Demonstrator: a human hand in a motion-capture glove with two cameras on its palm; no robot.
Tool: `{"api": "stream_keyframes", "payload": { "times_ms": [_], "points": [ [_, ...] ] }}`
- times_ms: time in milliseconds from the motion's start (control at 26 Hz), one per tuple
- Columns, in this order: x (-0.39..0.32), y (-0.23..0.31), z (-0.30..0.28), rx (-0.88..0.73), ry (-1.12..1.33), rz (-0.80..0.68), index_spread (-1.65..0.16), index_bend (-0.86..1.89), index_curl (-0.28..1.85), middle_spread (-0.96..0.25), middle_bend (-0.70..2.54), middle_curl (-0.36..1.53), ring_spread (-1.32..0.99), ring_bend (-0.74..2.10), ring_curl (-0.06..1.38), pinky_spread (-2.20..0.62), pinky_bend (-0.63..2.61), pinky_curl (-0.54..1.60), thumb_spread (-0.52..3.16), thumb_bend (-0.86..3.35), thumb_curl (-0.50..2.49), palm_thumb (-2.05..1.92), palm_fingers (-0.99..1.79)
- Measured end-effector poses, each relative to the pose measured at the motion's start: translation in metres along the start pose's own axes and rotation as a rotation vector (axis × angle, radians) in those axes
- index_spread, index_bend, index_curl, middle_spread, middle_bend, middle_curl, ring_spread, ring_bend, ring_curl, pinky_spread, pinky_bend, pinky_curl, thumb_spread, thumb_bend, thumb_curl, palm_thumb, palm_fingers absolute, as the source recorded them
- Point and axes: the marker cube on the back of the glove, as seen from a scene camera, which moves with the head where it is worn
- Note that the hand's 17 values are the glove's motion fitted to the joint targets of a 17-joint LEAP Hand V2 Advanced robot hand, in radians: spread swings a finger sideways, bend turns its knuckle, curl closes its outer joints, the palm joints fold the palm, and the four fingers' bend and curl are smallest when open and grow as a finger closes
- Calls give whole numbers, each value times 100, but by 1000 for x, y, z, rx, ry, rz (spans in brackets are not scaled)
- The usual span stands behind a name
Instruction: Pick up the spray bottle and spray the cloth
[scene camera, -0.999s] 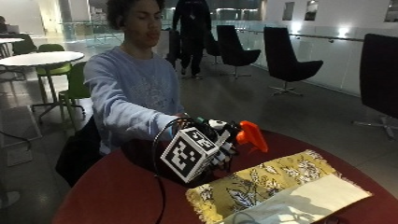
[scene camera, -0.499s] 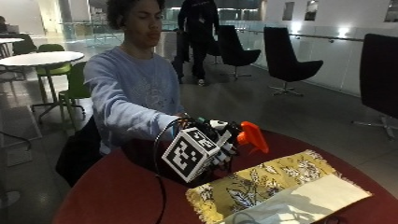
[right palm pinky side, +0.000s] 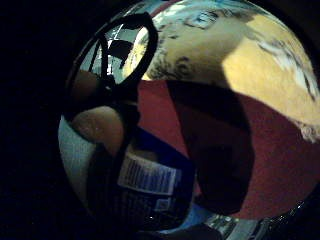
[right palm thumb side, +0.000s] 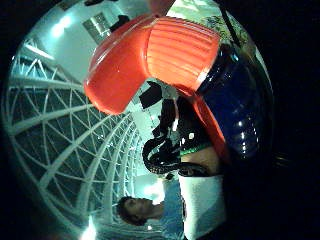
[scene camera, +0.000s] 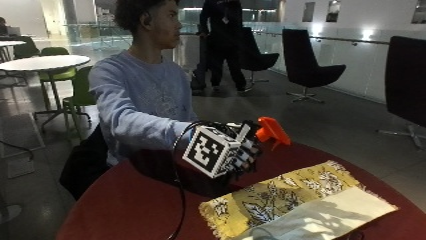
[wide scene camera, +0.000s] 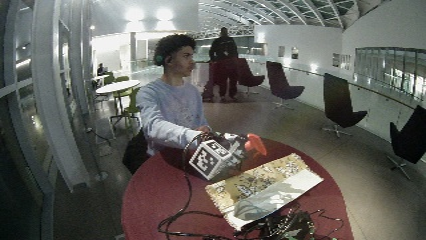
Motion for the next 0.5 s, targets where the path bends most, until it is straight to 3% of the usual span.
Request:
{"api": "stream_keyframes", "payload": {
  "times_ms": [307,499],
  "points": [
    [-56,17,63,36,-193,-507,-15,16,44,-5,33,50,-2,47,42,23,18,35,118,-1,43,65,112],
    [-87,30,127,-50,-295,-680,-16,16,44,-7,33,50,-4,46,42,22,16,34,117,-1,44,67,110]
  ]
}}
